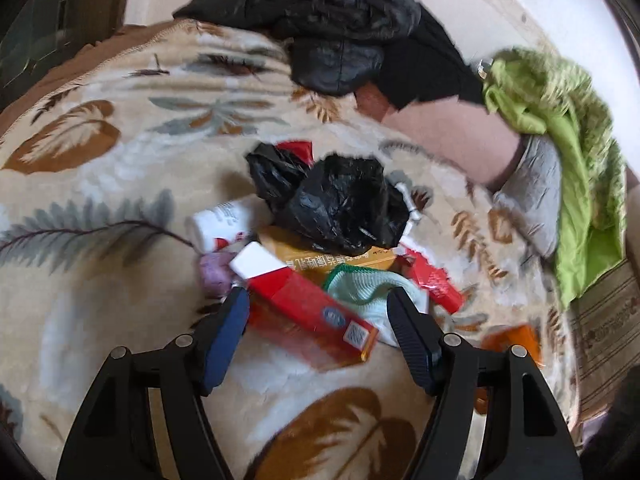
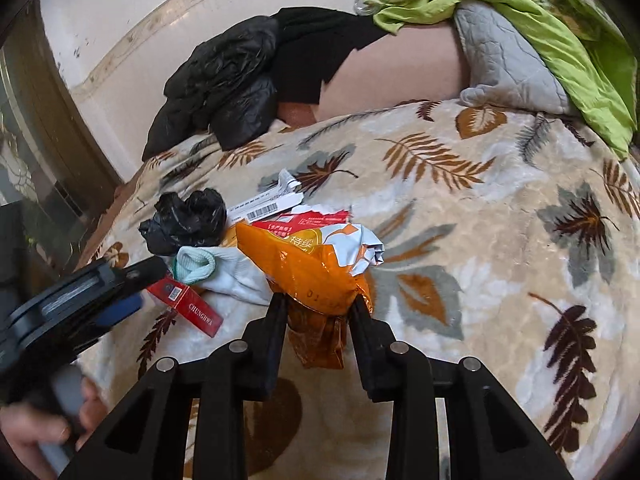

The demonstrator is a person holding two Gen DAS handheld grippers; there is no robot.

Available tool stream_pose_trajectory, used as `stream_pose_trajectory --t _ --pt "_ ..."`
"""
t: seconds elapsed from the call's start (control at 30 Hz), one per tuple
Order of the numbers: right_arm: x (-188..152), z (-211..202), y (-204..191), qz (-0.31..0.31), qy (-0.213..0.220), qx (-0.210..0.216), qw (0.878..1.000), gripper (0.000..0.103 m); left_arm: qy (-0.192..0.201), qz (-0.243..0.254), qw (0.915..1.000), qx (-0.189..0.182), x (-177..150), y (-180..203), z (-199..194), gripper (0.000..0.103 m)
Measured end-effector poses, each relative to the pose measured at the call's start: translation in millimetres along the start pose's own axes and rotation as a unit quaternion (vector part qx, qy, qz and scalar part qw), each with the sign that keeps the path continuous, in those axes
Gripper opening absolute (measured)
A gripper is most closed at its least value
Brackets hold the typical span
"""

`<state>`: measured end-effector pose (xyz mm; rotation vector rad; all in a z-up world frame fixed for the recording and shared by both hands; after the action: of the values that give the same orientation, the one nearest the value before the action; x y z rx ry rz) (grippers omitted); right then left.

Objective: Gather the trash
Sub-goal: 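Grasp the red box with the left tool while the right tool grasps the orange bag, then lift the red box with the left tool while the right tool lifts the orange bag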

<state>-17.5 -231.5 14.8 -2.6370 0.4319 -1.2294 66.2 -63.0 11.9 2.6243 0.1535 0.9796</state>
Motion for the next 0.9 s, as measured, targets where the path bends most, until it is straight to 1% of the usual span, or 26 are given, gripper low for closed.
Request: stream_pose_trajectory --t 0.07,0.1,0.13,0.23,0.33,0.4,0.47,0.53,0.63,0.7,0.83,0.9 --pt "1.1 -2.1 4.5 0.003 0.003 -0.003 1.0 0.034 -0.01 0.021 0.9997 0.01 -4.6 -0.9 10.0 0.055" --pt "1.8 -3.0 6.5 0.006 0.003 -0.002 1.0 0.034 -0.01 0.02 0.9997 0.001 -6.2 -2.6 8.8 0.054" --pt "2.4 -3.5 7.1 0.007 0.004 -0.001 1.0 0.034 -0.008 0.023 0.9997 0.001 -6.4 -4.9 5.7 0.053" --pt "3.9 -6.0 7.4 0.014 0.007 0.007 1.0 0.034 0.002 0.051 0.9987 -0.002 -12.8 -10.2 -6.5 0.051" --pt "3.4 -6.8 -2.3 0.01 0.009 0.021 1.0 0.034 -0.01 0.038 0.999 -0.019 -20.8 -22.9 -10.1 0.045" --pt "1.1 -7.9 -10.1 -0.001 0.009 0.026 1.0 0.034 -0.014 0.028 0.9992 -0.023 -24.8 -29.6 -9.6 0.039" --pt "-0.5 -9.7 -15.2 -0.012 0.012 0.027 1.0 0.034 -0.018 0.016 0.9991 -0.036 -25.9 -33.4 -6.0 0.035" --pt "-1.6 -11.2 -18.2 -0.016 0.014 0.03 0.999 0.034 -0.016 0.006 0.9989 -0.043 -24.6 -34.2 -1.7 0.035" --pt "-3.2 -10.6 -18.6 -0.02 0.014 0.028 0.999 0.034 -0.023 -0.011 0.9981 -0.055 -24.7 -31.9 7.2 0.034" --pt "-3.8 -8.9 -16.8 -0.019 0.011 0.026 0.999 0.034 -0.023 -0.018 0.9977 -0.06 -25.0 -29.6 11.6 0.031" --pt "-3.5 -7.4 -15.1 -0.017 0.01 0.027 0.999 0.034 -0.012 -0.012 0.9982 -0.058 -23.1 -25.6 7.8 0.025" --pt "-3.8 -7.5 -16.5 -0.02 0.01 0.029 0.999 0.034 0.004 0.004 0.9987 -0.05 -22.2 -23.7 -1.4 0.023"
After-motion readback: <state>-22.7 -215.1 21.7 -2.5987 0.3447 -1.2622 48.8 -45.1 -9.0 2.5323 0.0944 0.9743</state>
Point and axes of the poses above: each gripper's, at about its wrist camera, not at the fingertips, and z roughly the way its jaws point, y to its right, x to its top, the point moved 5 cm from there along z, roughly the way its jaws point, and after that the axes turned 5 degrees about y, right-handed, at the moved point
